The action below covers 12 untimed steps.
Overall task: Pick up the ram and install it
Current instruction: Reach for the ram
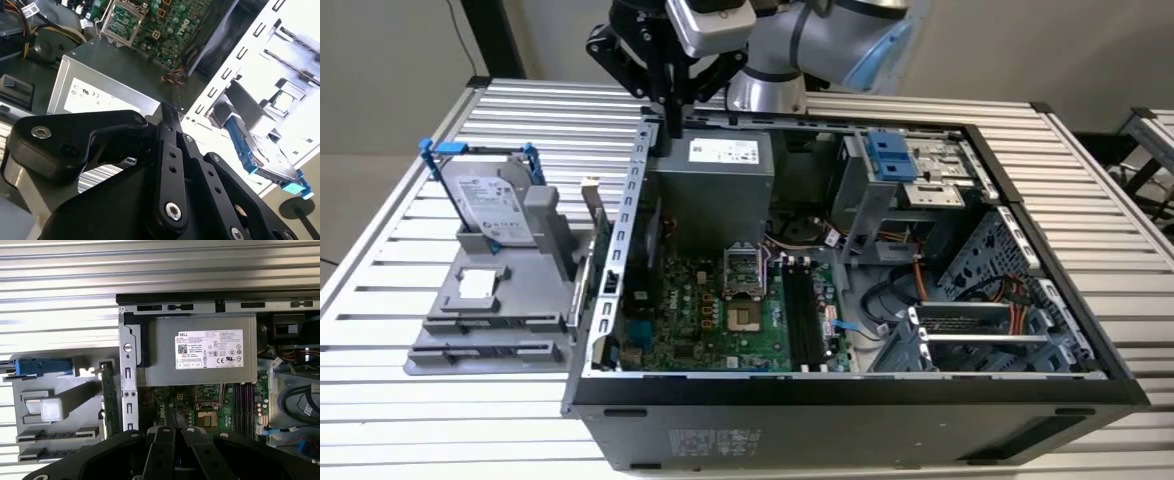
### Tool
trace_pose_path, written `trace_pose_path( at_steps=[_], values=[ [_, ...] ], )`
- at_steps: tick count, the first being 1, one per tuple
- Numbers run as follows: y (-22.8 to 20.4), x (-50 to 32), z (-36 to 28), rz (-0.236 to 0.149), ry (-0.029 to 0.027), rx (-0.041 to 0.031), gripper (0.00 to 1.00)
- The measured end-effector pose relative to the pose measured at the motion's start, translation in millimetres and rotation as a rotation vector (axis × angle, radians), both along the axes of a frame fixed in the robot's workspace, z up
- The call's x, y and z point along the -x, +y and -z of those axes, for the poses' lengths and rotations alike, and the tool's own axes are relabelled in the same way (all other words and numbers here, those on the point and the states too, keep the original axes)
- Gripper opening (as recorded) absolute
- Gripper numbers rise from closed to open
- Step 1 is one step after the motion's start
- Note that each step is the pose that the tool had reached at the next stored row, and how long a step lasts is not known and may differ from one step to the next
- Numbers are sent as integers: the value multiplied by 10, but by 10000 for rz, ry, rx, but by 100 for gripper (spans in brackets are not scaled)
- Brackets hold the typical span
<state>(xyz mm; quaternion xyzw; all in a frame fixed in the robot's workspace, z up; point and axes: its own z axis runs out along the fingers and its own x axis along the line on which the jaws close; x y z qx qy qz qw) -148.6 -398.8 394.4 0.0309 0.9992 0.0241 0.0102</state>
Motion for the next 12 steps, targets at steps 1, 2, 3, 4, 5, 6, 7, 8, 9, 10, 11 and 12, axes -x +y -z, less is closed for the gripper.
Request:
trace_pose_path(
  at_steps=[1,2,3,4,5,6,7,8,9,10,11,12],
  values=[
    [0,11,0,-7,0,0,0],
    [0,23,0,-10,0,0,0],
    [0,34,0,-11,0,0,0],
    [0,49,0,-12,1,1,0],
    [0,70,0,-14,0,0,0],
    [0,88,0,-17,0,0,0],
    [-1,111,0,-22,1,0,0],
    [-1,134,0,-30,0,0,0],
    [-1,157,0,-39,0,0,0],
    [-2,182,0,-49,0,0,0],
    [-3,206,0,-58,0,0,0],
    [-4,229,0,-67,0,0,0]
  ],
)
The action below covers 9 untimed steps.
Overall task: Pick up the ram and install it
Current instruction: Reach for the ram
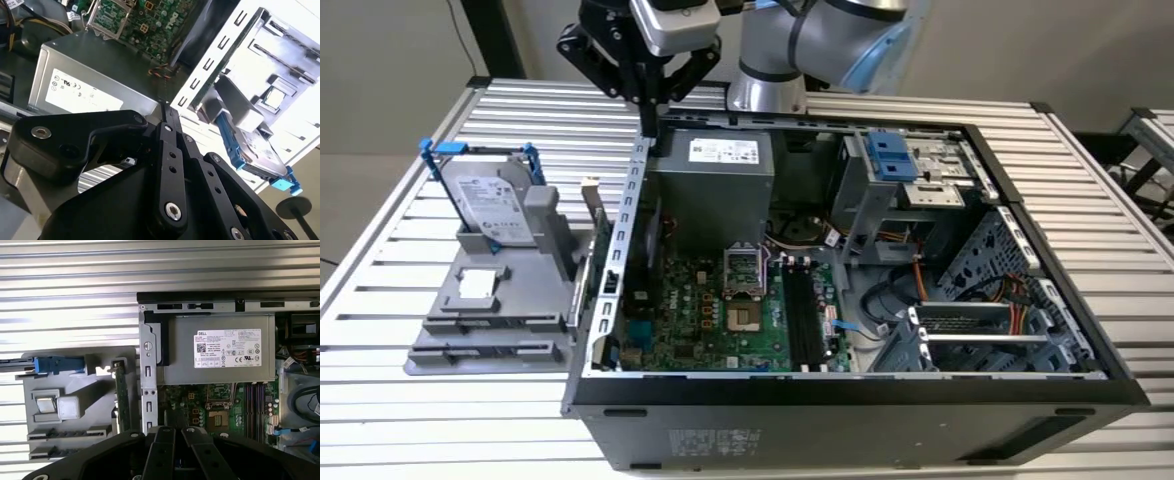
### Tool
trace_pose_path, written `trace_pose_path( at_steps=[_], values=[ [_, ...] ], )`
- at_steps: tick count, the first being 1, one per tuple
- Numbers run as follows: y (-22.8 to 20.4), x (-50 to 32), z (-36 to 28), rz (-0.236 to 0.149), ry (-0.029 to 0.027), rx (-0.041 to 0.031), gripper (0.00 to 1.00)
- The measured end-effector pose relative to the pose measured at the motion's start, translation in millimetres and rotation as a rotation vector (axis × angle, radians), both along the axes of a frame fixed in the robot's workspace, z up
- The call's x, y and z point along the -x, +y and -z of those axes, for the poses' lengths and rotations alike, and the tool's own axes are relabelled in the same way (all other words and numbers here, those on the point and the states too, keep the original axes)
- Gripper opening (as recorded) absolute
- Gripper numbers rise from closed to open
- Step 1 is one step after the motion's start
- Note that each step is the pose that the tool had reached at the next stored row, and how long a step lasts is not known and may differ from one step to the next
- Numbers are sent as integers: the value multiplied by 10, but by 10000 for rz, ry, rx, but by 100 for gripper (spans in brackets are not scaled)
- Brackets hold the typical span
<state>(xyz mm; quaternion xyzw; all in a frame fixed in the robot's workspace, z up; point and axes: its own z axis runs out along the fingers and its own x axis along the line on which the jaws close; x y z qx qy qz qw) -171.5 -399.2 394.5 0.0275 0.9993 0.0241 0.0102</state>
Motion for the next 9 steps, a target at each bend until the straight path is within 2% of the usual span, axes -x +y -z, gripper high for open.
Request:
trace_pose_path(
  at_steps=[9],
  values=[
    [-10,233,0,-78,0,0,0]
  ],
)
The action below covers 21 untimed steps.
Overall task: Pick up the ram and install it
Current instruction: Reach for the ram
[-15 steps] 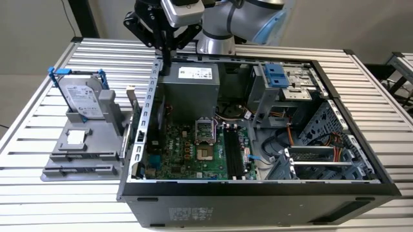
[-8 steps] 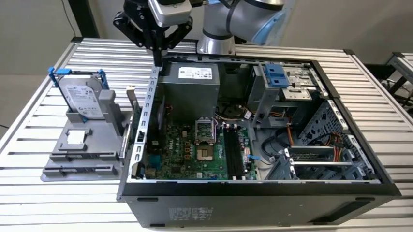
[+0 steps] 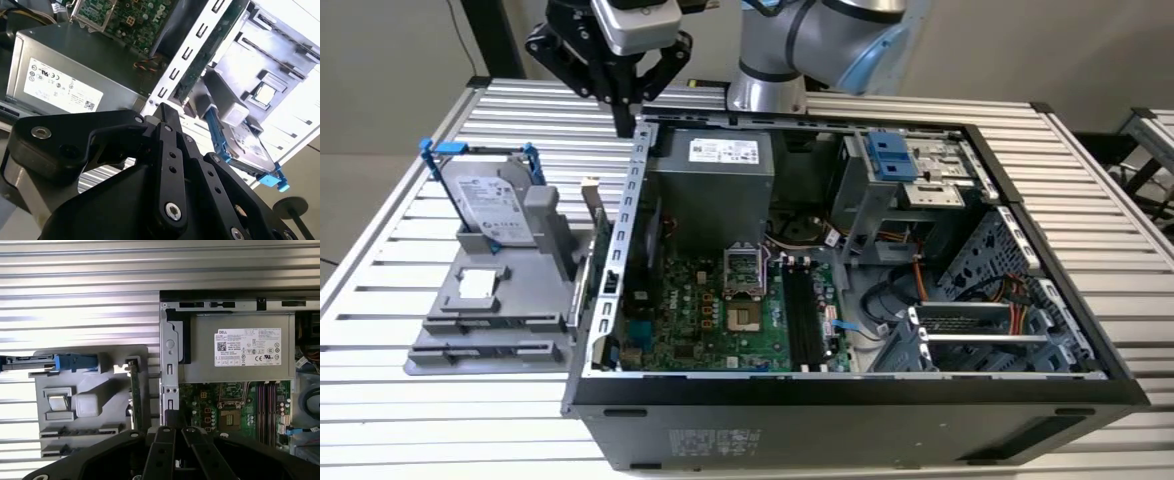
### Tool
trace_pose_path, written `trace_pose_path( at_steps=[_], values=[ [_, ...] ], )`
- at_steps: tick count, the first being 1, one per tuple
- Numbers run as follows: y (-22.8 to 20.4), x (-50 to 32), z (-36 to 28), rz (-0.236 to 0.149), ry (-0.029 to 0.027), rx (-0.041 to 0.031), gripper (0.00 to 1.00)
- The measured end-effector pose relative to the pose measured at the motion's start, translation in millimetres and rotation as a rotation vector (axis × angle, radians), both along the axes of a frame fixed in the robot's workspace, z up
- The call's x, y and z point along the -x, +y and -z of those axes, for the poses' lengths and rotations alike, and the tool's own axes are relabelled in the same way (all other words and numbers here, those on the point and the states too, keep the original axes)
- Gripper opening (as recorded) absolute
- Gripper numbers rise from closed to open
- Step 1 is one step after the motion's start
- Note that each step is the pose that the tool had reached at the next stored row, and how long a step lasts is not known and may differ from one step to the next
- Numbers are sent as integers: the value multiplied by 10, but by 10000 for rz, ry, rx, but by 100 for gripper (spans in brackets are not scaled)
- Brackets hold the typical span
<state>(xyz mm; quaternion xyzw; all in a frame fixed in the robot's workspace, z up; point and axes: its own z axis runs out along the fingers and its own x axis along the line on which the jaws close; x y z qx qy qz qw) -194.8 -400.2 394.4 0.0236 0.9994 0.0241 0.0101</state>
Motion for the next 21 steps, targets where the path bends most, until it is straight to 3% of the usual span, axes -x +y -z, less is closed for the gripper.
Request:
trace_pose_path(
  at_steps=[21],
  values=[
    [-16,588,0,-165,0,0,0]
  ],
)
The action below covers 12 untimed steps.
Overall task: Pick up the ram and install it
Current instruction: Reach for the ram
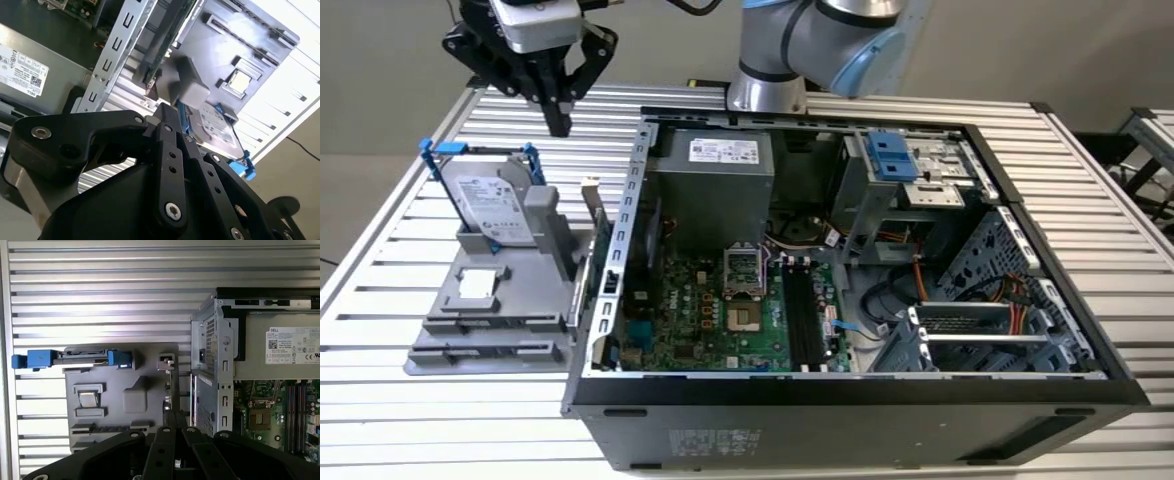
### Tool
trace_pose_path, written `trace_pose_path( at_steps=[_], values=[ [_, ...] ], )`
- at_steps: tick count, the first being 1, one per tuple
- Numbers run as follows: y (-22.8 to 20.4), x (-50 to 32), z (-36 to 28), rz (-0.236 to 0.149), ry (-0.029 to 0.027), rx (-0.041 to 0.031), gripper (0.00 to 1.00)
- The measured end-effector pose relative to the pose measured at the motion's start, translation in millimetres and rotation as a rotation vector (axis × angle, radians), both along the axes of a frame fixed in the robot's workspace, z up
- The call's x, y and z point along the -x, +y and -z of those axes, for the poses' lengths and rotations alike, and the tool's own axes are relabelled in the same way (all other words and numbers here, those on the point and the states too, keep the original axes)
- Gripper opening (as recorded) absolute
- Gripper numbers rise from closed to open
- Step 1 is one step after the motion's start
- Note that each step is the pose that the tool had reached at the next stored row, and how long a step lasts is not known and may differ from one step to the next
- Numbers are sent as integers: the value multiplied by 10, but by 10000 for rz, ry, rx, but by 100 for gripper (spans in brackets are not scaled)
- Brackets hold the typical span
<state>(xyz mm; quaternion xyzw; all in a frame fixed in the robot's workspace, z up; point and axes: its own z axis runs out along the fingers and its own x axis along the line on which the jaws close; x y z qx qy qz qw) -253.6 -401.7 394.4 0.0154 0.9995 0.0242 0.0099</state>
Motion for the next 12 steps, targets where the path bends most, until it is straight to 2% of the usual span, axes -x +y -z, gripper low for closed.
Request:
trace_pose_path(
  at_steps=[12],
  values=[
    [-4,360,0,-113,0,0,0]
  ],
)
